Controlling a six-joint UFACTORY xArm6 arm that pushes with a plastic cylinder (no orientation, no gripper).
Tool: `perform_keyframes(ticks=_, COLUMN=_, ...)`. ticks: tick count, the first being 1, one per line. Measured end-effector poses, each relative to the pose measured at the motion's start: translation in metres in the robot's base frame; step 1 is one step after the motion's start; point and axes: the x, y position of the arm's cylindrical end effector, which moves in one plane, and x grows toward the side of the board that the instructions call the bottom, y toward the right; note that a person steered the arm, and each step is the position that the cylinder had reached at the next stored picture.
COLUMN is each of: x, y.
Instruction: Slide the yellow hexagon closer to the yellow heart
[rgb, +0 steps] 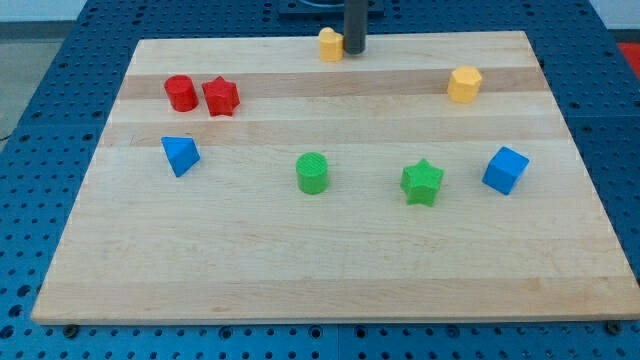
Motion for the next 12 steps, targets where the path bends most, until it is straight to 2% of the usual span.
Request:
perform_keyframes(ticks=1, x=0.001, y=-0.013)
perform_keyframes(ticks=2, x=0.012, y=0.016)
perform_keyframes(ticks=4, x=0.025, y=0.215)
perform_keyframes(ticks=5, x=0.072, y=0.274)
perform_keyframes(ticks=6, x=0.107, y=0.274)
perform_keyframes(ticks=7, x=0.083, y=0.247)
perform_keyframes(ticks=8, x=0.032, y=0.185)
perform_keyframes(ticks=9, x=0.018, y=0.166)
perform_keyframes(ticks=10, x=0.041, y=0.219)
perform_keyframes(ticks=11, x=0.091, y=0.230)
perform_keyframes(ticks=12, x=0.115, y=0.189)
